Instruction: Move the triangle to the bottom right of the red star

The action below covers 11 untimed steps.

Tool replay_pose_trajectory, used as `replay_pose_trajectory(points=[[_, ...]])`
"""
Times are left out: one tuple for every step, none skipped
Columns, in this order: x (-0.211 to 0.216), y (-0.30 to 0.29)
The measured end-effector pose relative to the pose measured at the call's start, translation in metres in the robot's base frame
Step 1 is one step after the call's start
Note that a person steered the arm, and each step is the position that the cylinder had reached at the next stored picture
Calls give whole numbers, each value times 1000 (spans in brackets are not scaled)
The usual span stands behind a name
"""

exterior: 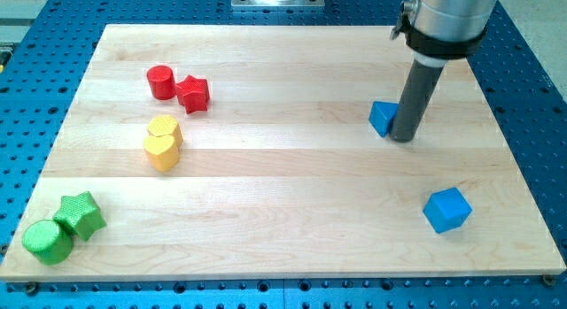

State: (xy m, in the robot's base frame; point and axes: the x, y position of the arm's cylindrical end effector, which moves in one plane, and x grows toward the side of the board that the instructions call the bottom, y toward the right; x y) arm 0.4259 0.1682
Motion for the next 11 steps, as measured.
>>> replay_pose_trajectory(points=[[-4, 0], [-21, -57], [-28, -39], [-54, -65], [-54, -151], [-55, -163], [-56, -123], [-28, -125], [-28, -100], [-4, -63], [-5, -101]])
